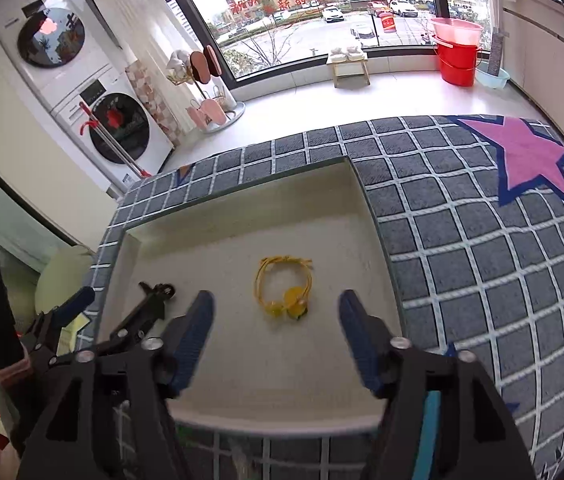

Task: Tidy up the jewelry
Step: 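Move both tools back over the remaining jewelry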

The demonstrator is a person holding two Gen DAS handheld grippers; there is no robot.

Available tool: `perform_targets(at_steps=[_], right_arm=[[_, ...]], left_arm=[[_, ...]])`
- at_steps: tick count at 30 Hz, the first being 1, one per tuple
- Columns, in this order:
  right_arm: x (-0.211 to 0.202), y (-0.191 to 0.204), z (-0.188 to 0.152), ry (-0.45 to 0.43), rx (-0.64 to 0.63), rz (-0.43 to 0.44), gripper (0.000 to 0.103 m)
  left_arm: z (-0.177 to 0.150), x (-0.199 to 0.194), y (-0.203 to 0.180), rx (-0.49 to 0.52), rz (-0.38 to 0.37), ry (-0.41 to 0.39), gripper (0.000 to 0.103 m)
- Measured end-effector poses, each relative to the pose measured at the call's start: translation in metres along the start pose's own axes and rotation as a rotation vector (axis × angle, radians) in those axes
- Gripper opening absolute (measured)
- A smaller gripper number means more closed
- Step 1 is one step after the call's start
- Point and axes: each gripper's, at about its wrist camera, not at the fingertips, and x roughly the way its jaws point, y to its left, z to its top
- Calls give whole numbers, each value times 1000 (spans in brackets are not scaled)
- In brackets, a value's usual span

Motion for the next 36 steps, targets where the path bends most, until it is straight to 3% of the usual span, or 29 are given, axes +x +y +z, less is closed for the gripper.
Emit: perform_targets(at_steps=[3,7,10,15,24,30,36], right_arm=[[-18,3,-9,-29,1,15,82],[-46,9,-21,-76,8,54,103],[-69,18,-33,-127,-9,54,103],[-105,27,-56,-209,-17,69,103],[-136,36,-101,-156,-46,20,103],[-138,24,-135,-88,-30,6,103],[-126,11,-175,-1,-39,-70,103]], left_arm=[[-6,-26,4,6,-34,-33,103],[-21,-55,17,-27,-103,-19,103],[-38,-75,27,-55,-157,-1,103],[-70,-101,32,-59,-157,30,103],[-130,-142,50,-72,-40,17,103],[-161,-139,54,-71,-101,101,103],[-180,-133,48,-52,-75,134,103]])
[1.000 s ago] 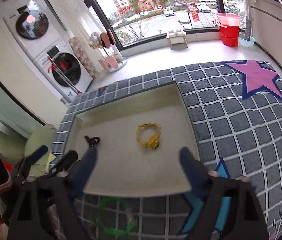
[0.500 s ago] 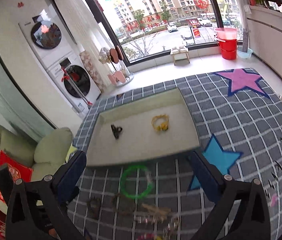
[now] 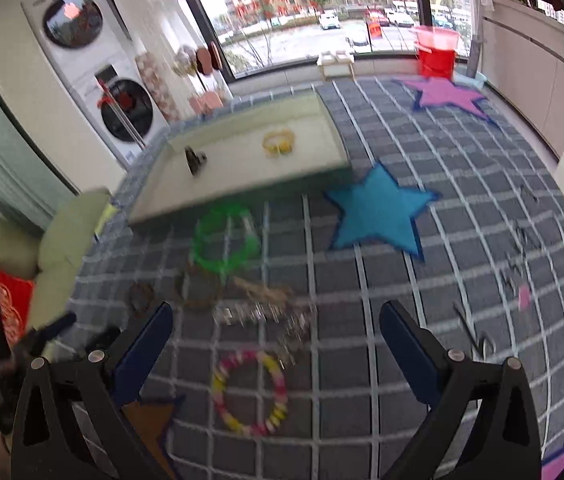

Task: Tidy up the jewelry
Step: 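Move both tools back over the remaining jewelry, then grasp the beaded bracelet with the right gripper while the left grasps the wooden bead bracelet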

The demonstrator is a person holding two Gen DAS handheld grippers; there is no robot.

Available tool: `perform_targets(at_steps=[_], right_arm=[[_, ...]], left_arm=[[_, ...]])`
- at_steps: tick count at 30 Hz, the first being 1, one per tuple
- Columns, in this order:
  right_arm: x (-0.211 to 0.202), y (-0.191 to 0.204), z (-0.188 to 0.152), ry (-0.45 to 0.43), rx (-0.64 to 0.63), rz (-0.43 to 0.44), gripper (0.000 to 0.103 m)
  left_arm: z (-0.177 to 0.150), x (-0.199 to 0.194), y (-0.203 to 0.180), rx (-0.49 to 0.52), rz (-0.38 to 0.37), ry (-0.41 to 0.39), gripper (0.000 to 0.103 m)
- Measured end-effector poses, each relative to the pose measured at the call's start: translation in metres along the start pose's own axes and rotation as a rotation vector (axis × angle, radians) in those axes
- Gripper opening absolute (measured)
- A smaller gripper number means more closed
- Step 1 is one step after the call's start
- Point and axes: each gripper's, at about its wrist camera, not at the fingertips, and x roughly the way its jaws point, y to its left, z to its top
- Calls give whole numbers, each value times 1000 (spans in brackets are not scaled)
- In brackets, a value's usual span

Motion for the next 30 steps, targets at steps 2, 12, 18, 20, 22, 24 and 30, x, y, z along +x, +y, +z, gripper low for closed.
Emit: perform_targets(at_steps=[2,12,18,20,22,24,30], right_arm=[[5,-3,-12,28,-4,-16,103],[24,-3,-51,108,-5,-74,103],[30,1,-57,115,-14,-113,98],[33,3,-59,123,-28,-127,87],[37,7,-58,125,-49,-150,82],[38,13,-59,121,-86,-180,77],[39,24,-64,115,-166,-213,67]], left_arm=[[-2,4,1,-2,13,11,103],[0,13,-5,4,9,23,103],[7,24,-18,23,-9,30,103],[10,26,-21,26,-10,30,103],[11,29,-24,34,-6,28,103],[12,33,-27,45,-3,30,103],[11,40,-33,69,6,40,86]])
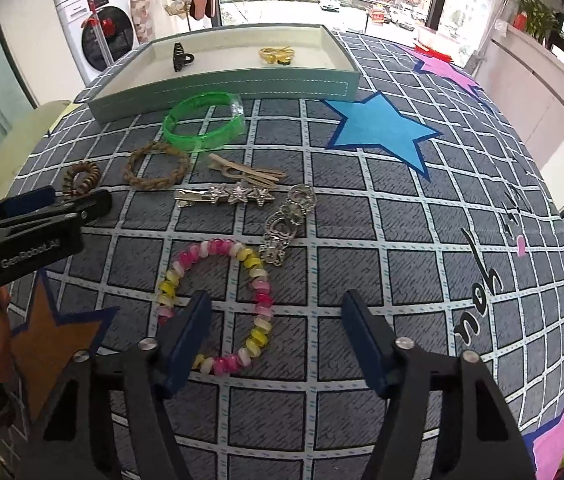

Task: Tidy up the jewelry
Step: 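Grasp the beaded bracelet with the right gripper while the left grasps the wooden bead bracelet, then carry both bracelets into the green tray and open both grippers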

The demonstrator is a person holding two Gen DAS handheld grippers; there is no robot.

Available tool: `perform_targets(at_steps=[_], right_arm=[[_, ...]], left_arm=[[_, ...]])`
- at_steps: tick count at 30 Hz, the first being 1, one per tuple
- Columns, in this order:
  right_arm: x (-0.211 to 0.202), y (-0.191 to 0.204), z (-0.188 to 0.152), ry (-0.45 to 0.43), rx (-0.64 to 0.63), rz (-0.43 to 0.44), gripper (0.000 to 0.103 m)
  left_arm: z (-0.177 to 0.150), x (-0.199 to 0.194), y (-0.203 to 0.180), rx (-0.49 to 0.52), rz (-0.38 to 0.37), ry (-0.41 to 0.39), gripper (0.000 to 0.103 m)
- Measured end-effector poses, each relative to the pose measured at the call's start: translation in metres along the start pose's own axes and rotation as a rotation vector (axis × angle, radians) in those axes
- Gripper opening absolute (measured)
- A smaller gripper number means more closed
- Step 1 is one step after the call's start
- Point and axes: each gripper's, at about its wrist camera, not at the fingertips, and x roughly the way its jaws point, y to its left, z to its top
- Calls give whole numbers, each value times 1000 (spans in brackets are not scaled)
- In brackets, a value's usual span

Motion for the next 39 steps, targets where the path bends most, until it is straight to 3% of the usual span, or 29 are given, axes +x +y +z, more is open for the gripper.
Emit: perform_targets(at_steps=[1,3,6,8,13,28,39], right_arm=[[0,0,0,0,-4,3,62],[-1,1,1,-3,-9,6,51],[-3,4,2,-3,-18,20,33],[-4,5,1,-7,-18,23,10],[-5,-2,-1,-9,30,58,10],[-36,-18,13,-91,85,123,10],[-61,-32,69,-176,80,169,10]], left_arm=[[0,-1,-1,6,-5,-6,81],[0,-4,-4,24,-18,-21,50],[-1,-6,-6,45,-37,-24,43],[-1,-9,-5,43,-54,-32,39],[0,-20,1,10,-106,-51,37],[1,-52,15,-30,-160,-101,37],[38,-72,20,-44,-179,-165,37]])
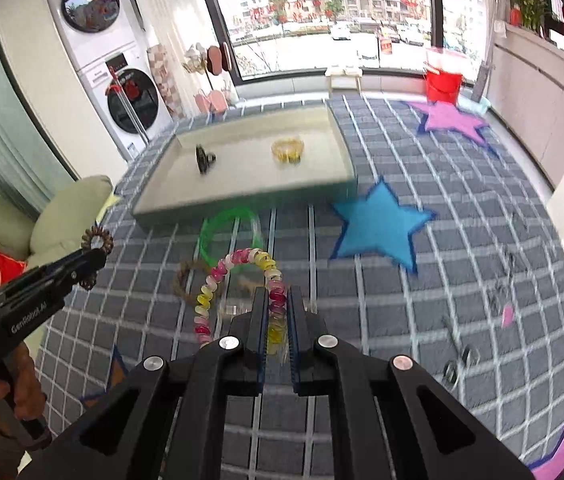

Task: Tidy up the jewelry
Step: 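Carry both bracelets into the green tray and open both grippers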

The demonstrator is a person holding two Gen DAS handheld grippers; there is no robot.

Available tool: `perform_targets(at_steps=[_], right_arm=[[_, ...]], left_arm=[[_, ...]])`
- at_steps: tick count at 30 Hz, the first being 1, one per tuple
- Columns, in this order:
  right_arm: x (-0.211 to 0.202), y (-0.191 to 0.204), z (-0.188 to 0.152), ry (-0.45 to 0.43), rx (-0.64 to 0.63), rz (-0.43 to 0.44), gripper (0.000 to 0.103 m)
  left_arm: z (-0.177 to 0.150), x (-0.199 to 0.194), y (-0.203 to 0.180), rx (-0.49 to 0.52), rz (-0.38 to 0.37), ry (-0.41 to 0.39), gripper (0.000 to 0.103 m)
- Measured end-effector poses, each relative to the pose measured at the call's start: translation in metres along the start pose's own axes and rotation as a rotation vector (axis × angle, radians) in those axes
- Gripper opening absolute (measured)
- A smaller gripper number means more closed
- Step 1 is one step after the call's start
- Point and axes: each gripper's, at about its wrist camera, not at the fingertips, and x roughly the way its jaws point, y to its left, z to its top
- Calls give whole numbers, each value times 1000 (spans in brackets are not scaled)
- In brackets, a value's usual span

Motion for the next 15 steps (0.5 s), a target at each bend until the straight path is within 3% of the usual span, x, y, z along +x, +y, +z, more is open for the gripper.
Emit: perform_targets(at_steps=[9,15], right_arm=[[17,-2,82,-52,-27,22,10],[49,-3,126,-71,-38,15,10]], left_arm=[[64,29,5,-6,-11,-19,37],[102,70,10,11,32,-6,37]])
